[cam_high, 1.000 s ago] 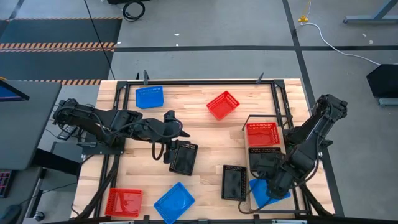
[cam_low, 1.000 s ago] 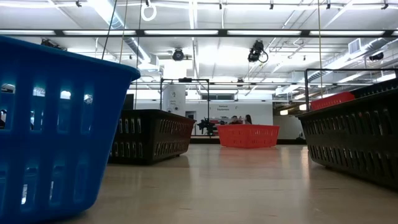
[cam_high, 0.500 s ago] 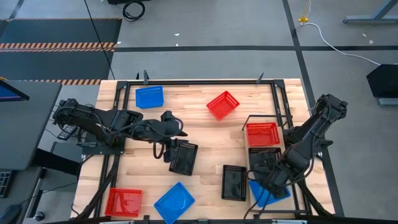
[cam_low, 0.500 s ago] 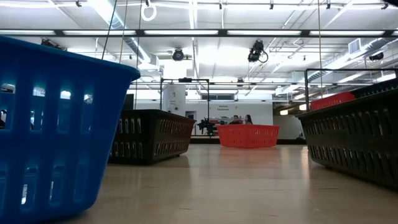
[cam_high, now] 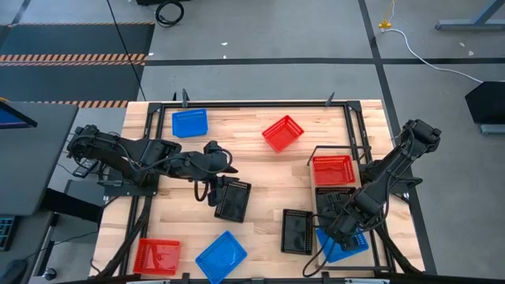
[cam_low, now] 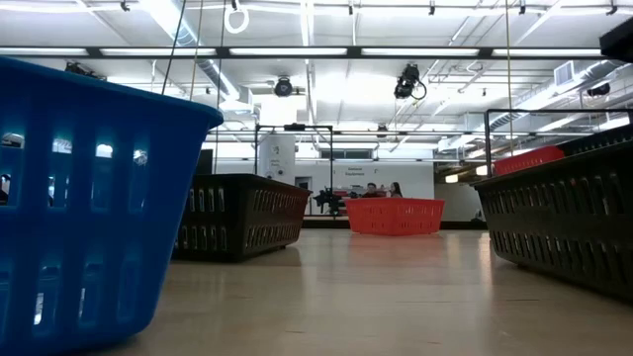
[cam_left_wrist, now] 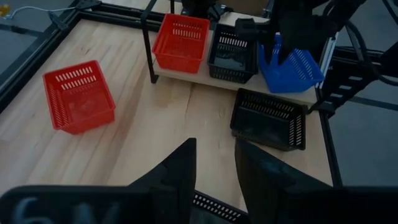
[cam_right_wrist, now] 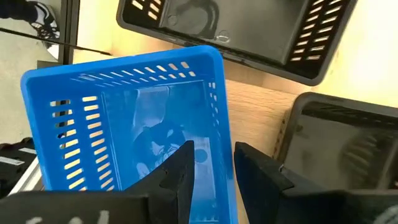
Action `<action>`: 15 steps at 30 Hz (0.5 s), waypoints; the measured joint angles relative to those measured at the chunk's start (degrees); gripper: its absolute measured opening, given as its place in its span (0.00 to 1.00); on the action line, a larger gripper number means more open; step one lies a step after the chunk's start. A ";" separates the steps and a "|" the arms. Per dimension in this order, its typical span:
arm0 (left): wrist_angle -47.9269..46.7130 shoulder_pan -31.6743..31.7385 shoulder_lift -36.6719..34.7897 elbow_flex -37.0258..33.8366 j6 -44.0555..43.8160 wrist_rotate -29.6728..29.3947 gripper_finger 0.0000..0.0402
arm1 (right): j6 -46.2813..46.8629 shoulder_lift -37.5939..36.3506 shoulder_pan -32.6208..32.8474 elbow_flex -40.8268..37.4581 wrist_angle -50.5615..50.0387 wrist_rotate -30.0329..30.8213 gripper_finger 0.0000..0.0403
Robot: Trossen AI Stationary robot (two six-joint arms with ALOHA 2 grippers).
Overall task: Stack baskets on shelf by color
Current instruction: Put the middle blue bin on the shelf
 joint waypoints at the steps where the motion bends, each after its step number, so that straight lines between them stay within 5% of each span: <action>1: -0.01 0.00 0.00 0.00 -0.01 0.00 0.29 | 0.11 0.00 0.00 -0.41 0.63 0.02 0.29; 15: -0.02 0.00 0.00 0.00 -1.42 0.00 0.29 | 10.67 0.00 0.00 -3.34 3.28 -3.04 0.24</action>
